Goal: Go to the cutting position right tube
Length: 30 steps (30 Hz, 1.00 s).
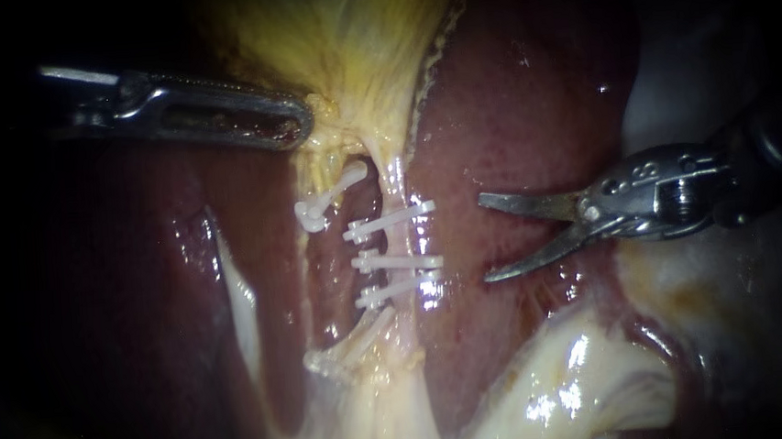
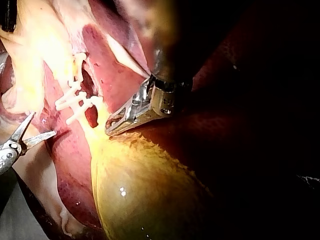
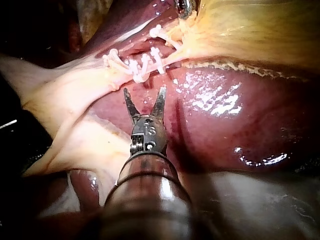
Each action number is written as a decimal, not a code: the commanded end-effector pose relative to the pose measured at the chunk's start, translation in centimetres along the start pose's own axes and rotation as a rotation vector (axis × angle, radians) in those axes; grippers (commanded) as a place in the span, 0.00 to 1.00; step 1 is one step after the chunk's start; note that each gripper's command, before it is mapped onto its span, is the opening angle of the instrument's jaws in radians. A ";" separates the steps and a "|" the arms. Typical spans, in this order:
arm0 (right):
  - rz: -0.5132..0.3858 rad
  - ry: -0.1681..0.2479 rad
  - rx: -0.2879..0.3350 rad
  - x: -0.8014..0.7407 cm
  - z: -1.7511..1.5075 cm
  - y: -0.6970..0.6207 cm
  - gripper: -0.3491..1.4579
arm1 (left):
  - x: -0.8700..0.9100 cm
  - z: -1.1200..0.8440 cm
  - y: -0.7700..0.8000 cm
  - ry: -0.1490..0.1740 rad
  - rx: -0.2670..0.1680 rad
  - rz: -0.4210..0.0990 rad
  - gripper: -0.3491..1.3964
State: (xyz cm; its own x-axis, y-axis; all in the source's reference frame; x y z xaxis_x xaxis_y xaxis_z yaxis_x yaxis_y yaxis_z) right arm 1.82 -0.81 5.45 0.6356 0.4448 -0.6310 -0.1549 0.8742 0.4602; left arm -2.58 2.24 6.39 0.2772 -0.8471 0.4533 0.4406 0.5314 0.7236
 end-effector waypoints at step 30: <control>0.157 -0.018 0.185 0.24 0.29 -0.03 0.97 | -0.26 -0.60 0.07 -0.012 -0.018 -0.018 0.00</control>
State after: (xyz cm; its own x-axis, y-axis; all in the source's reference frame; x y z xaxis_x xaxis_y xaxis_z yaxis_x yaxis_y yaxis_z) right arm 2.23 -0.78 5.47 0.6253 0.5822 -0.5197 -0.1214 0.7304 0.6721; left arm -2.11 2.49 6.00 0.2586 -0.8564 0.4468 0.4614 0.5159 0.7218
